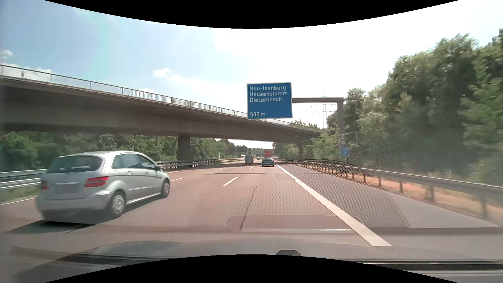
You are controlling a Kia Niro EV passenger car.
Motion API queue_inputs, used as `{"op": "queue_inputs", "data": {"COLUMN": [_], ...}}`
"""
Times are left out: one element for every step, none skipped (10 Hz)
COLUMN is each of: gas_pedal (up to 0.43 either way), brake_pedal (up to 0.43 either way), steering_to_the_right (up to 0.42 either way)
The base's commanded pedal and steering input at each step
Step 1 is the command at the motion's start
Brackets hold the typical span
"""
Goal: Follow the waypoints while adhering to traffic rules and regulations
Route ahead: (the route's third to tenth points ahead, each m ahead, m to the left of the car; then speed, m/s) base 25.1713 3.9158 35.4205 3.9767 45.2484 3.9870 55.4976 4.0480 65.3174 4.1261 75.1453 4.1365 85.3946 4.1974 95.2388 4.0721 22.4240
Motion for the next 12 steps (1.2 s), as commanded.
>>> {"op": "queue_inputs", "data": {"gas_pedal": [0.130, 0.130, 0.130, 0.118, 0.118, 0.118, 0.118, 0.118, 0.118, 0.118, 0.118, 0.118], "brake_pedal": [0.000, 0.000, 0.000, 0.000, 0.000, 0.000, 0.000, 0.000, 0.000, 0.000, 0.000, 0.000], "steering_to_the_right": [-0.004, -0.004, -0.004, -0.004, -0.004, -0.004, -0.004, -0.004, -0.004, -0.004, -0.004, -0.004]}}
